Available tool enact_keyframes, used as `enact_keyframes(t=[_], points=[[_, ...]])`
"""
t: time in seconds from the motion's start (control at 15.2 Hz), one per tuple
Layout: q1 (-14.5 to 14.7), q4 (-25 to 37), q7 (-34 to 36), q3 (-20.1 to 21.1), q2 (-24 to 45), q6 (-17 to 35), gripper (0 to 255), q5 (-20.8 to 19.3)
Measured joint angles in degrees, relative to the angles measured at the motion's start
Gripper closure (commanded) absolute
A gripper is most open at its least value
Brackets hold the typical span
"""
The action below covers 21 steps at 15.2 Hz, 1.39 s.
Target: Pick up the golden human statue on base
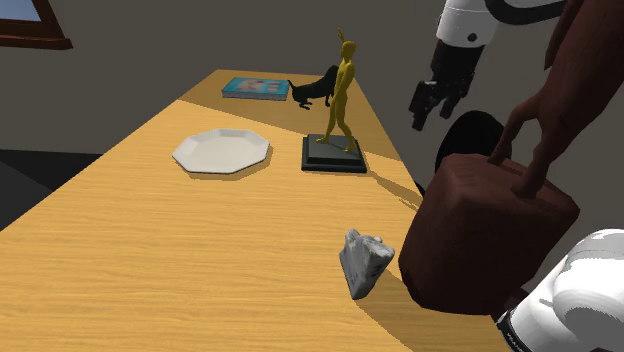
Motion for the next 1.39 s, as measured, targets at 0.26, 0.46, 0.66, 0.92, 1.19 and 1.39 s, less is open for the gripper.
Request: enact_keyframes(t=[0.26, 0.46, 0.66, 0.92, 1.19, 1.39], points=[[-1.5, 6.9, 6.7, 3.0, 7.2, 2.8, 0, -0.7], [-2.8, 13.4, 11.4, 4.8, 12.6, 3.6, 0, -2.1], [-3.7, 20.6, 16.6, 6.9, 18.5, 3.8, 0, -4.1], [-4.3, 31.7, 23.5, 9.7, 26.6, 2.2, 0, -7.9], [-4.0, 43.7, 29.4, 11.3, 35.0, -0.1, 0, -12.8], [-3.4, 48.1, 32.0, 11.9, 38.4, -0.7, 0, -15.1]])
